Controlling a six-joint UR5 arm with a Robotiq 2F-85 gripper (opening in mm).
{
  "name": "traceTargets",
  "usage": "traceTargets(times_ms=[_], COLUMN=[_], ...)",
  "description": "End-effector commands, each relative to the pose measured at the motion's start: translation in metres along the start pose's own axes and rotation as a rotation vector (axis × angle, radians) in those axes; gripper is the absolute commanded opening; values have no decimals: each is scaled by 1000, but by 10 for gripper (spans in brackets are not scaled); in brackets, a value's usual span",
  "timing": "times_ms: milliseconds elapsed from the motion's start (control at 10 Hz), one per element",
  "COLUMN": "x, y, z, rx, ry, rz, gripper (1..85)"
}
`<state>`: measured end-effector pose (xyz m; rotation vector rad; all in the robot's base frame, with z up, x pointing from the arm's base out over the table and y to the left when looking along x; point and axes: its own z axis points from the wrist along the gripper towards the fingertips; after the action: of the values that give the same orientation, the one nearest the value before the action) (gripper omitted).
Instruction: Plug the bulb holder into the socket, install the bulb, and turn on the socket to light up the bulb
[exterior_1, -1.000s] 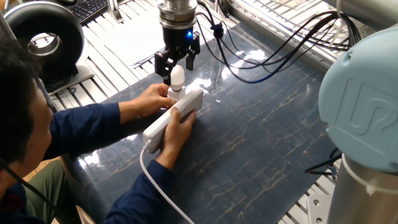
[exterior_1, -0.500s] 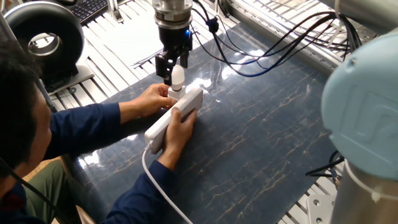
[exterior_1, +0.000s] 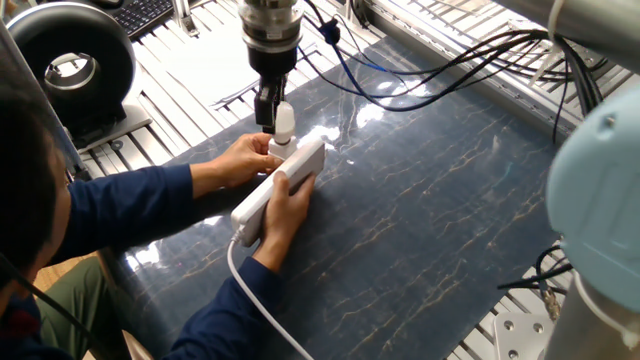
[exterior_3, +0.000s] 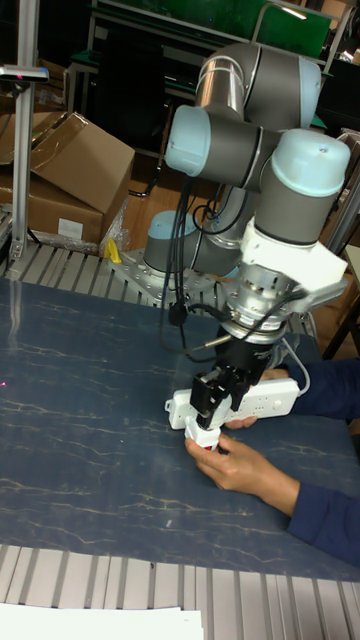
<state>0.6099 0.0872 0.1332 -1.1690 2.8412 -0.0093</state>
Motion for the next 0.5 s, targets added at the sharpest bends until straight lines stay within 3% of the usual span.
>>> traceTargets(times_ms=[0, 400], x=[-8, -11], y=[3, 16], z=[-3, 3], rx=[31, -9], ry=[-34, -61], rz=[-147, -251], gripper=[600, 670])
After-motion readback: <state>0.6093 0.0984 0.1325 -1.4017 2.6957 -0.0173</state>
